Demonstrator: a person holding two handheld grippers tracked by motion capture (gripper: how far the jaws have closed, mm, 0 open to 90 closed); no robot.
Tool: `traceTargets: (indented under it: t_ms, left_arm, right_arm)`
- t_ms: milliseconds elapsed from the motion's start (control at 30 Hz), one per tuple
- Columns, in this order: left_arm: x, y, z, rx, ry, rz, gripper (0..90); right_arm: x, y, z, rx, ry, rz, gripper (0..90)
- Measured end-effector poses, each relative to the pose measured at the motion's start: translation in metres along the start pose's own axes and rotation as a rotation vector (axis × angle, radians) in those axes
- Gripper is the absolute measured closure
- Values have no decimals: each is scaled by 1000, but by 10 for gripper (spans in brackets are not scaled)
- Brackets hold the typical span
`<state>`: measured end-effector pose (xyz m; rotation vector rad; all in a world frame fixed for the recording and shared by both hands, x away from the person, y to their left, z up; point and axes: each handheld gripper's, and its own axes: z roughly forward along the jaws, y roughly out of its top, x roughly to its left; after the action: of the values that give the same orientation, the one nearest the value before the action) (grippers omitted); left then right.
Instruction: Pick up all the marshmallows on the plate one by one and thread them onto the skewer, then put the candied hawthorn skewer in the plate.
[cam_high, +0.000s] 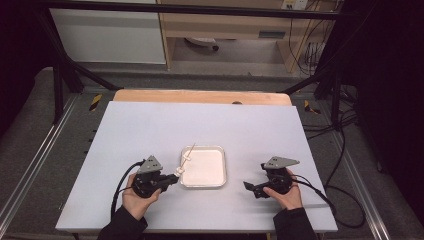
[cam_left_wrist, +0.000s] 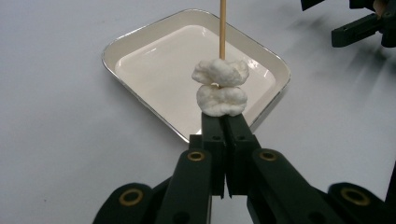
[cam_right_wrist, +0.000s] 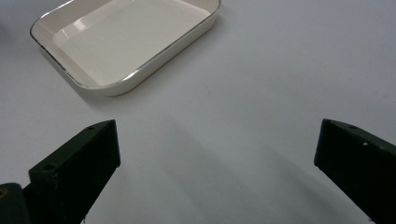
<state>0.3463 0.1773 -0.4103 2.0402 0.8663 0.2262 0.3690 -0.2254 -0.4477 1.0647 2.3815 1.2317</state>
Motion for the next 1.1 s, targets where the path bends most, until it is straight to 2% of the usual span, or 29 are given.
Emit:
traceTargets:
  t_ms: [267, 533, 833, 1100]
  left_arm:
    - [5, 16, 5, 37, 16, -9, 882]
    - [7, 34, 17, 75, 42, -16, 882]
    - [7, 47, 44, 180, 64, -32, 882]
    - [3, 48, 69, 281, 94, -24, 881]
  right_arm:
    - [-6, -10, -6, 9, -18, 14, 11]
    - [-9, -16, -9, 6, -21, 24, 10]
    - [-10, -17, -11, 6, -23, 34, 10]
    - [-10, -18, -12, 5, -20, 28, 10]
